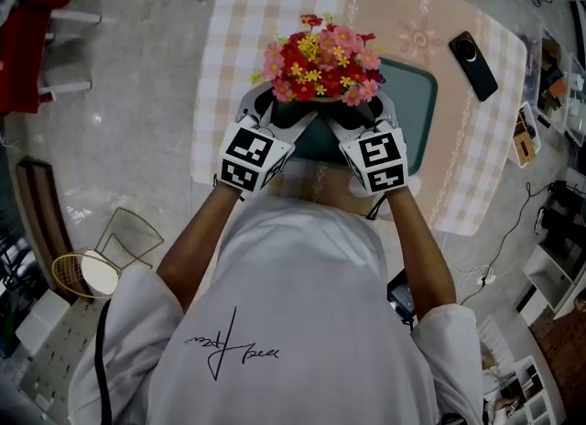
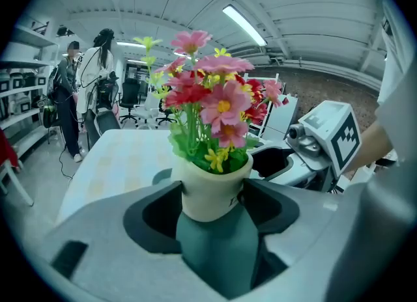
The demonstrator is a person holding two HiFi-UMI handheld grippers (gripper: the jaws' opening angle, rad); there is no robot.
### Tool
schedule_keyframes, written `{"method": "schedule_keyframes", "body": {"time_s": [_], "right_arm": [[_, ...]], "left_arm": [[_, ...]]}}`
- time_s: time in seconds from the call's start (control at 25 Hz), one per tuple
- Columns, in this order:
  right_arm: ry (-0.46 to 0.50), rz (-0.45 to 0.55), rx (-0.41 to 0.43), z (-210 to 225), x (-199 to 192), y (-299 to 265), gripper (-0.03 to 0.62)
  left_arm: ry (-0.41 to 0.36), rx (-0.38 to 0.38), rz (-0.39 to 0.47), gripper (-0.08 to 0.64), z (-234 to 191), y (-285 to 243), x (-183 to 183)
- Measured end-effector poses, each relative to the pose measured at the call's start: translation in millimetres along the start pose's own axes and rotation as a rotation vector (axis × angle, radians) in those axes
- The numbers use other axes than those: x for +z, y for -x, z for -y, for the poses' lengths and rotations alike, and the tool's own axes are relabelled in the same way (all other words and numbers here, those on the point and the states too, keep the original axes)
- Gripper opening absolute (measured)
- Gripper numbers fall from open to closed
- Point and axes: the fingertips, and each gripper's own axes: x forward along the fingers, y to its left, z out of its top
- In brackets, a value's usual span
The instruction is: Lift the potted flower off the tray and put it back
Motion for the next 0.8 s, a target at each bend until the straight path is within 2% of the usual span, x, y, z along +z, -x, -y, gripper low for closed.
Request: {"method": "schedule_keyframes", "body": {"time_s": [0.8], "right_arm": [[-0.018,0.014,-0.007,-15,9,22,0.36]], "left_arm": [[-0.008,-0.017,0.022,0.288,13,23,8]]}}
